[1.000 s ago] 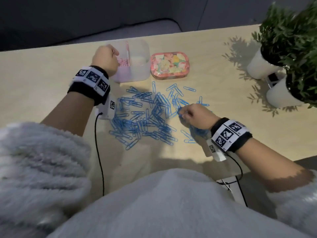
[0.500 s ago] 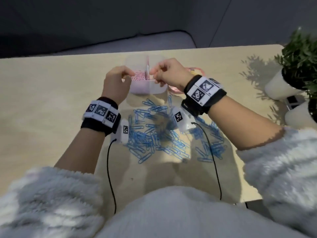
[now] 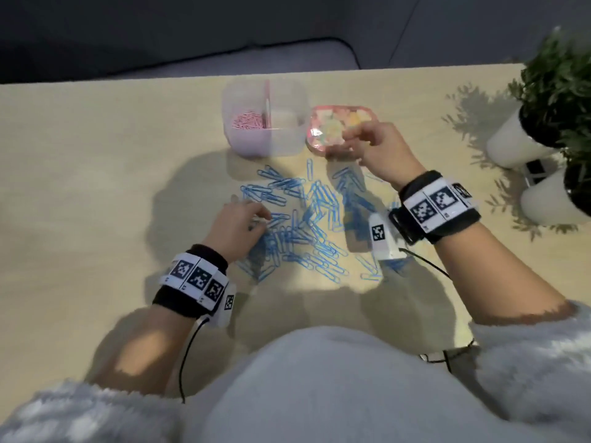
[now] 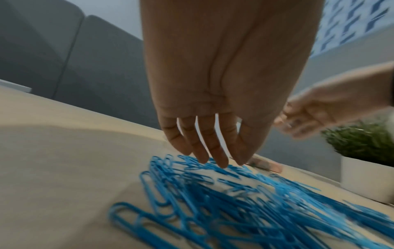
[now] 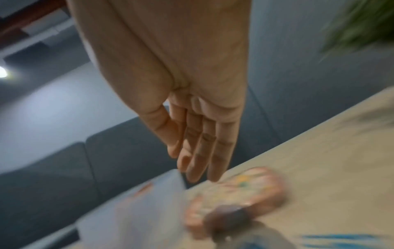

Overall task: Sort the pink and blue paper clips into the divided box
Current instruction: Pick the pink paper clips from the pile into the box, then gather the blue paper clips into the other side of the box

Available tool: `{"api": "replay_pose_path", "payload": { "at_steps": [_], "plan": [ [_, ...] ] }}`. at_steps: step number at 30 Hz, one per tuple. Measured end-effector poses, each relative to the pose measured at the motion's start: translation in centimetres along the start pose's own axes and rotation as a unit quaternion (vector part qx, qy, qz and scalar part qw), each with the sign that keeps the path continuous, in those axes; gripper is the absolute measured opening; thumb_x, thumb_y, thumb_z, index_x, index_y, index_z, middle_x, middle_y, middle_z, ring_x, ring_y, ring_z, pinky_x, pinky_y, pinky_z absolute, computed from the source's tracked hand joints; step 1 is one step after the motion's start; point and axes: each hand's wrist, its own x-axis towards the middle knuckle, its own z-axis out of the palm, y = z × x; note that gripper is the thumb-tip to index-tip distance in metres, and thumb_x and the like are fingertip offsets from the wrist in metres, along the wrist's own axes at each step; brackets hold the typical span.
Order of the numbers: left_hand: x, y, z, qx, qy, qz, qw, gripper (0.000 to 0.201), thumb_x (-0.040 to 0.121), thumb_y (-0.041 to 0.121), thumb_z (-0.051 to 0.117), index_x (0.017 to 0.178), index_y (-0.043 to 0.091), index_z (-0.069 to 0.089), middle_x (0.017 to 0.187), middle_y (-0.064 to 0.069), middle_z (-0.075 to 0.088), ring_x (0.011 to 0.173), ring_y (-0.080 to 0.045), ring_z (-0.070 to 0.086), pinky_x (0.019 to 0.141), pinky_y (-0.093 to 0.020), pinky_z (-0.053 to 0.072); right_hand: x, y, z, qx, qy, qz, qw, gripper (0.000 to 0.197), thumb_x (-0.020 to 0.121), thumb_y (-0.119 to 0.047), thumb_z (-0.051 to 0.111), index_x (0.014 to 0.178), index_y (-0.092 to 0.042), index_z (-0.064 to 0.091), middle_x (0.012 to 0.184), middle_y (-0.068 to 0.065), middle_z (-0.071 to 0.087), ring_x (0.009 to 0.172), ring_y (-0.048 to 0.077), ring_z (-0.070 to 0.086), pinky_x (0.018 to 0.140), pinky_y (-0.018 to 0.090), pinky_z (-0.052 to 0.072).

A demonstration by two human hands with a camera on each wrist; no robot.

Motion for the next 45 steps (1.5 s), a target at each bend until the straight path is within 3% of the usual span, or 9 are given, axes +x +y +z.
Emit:
{"api": "replay_pose_path", "payload": {
  "at_steps": [2,4,9,15,19,24,28,33,45],
  "plan": [
    [0.2,0.9,0.6,0.016,-0.031,0.035,0.999,0.036,0.078,0.037,0.051,0.095,0.01,0.068,0.098,-0.013,0.067,0.096,-0.033,0.06,0.089,-0.037,0.039,-3.3,4.3,-3.5,-0.118,-0.01,0.047,0.992,0.017,0.084,-0.003,0.053,0.083,-0.017,0.064,0.086,0.01,0.063,0.064,0.006,0.057,0.07,0.031,0.049],
    [0.3,1.9,1.5,0.039,-0.07,0.083,0.993,0.055,0.07,0.052,0.043,0.098,0.011,0.067,0.104,-0.012,0.064,0.1,-0.032,0.057,0.091,-0.037,0.038,-6.8,7.7,-5.8,-0.238,-0.044,0.098,0.965,0.015,0.08,-0.01,0.061,0.094,-0.009,0.065,0.092,0.017,0.065,0.078,0.026,0.062,0.077,0.035,0.048],
    [-0.7,6.0,4.1,0.123,-0.132,0.179,0.967,0.046,0.068,0.051,0.062,0.097,0.015,0.065,0.104,-0.01,0.061,0.1,-0.032,0.053,0.089,-0.042,0.046,-13.0,10.8,-6.4,-0.271,-0.116,0.181,0.938,0.09,0.049,-0.033,0.083,0.127,-0.016,0.042,0.113,0.012,0.046,0.097,0.028,0.054,0.089,0.039,0.049],
    [-0.6,8.0,5.9,0.125,-0.155,0.199,0.96,0.044,0.077,0.02,0.069,0.118,0.01,0.055,0.115,-0.014,0.052,0.106,-0.032,0.045,0.094,-0.042,0.04,-14.4,11.3,-2.5,-0.21,-0.059,0.142,0.966,0.071,0.061,-0.012,0.082,0.121,-0.008,0.045,0.119,0.016,0.043,0.104,0.031,0.052,0.093,0.036,0.044],
    [-0.1,8.1,5.8,0.101,-0.155,0.198,0.963,0.028,0.085,0.009,0.059,0.112,0.009,0.06,0.115,-0.014,0.053,0.108,-0.033,0.046,0.094,-0.042,0.041,-13.2,10.7,-1.0,-0.138,-0.067,0.094,0.984,0.045,0.069,-0.006,0.074,0.109,-0.007,0.054,0.099,0.011,0.053,0.087,0.025,0.055,0.086,0.038,0.047],
    [0.7,7.6,4.9,0.145,-0.115,0.203,0.961,0.043,0.076,0.025,0.069,0.115,0.013,0.058,0.117,-0.01,0.054,0.108,-0.03,0.046,0.095,-0.042,0.042,-9.7,10.7,-4.2,-0.207,0.124,0.126,0.962,0.023,0.082,-0.026,0.056,0.1,-0.014,0.063,0.109,0.012,0.061,0.102,0.031,0.057,0.087,0.037,0.046],
    [1.3,8.1,5.2,0.151,-0.155,0.22,0.951,0.06,0.074,0.036,0.07,0.127,0.015,0.051,0.129,-0.007,0.048,0.118,-0.027,0.042,0.101,-0.036,0.036,-8.5,10.4,-3.5,-0.291,0.026,0.12,0.949,0.05,0.082,-0.052,0.057,0.111,-0.012,0.059,0.117,0.015,0.05,0.116,0.033,0.045,0.093,0.041,0.043],
    [1.9,8.3,5.4,0.199,-0.159,0.229,0.939,0.039,0.084,0.028,0.06,0.12,0.013,0.056,0.118,-0.009,0.053,0.109,-0.029,0.049,0.094,-0.04,0.041,-10.1,8.9,0.1,-0.352,-0.076,0.0,0.933,0.068,0.074,-0.059,0.064,0.125,-0.016,0.05,0.123,0.008,0.046,0.118,0.028,0.04,0.091,0.039,0.042],
    [1.7,7.7,5.5,0.185,-0.111,0.16,0.963,0.024,0.083,0.013,0.061,0.107,0.012,0.057,0.107,-0.007,0.06,0.103,-0.026,0.055,0.081,-0.037,0.044,-10.0,7.3,3.6,-0.407,-0.108,-0.079,0.903,0.024,0.088,-0.009,0.049,0.11,-0.007,0.054,0.117,0.015,0.052,0.111,0.034,0.046,0.083,0.041,0.042]
  ]
}}
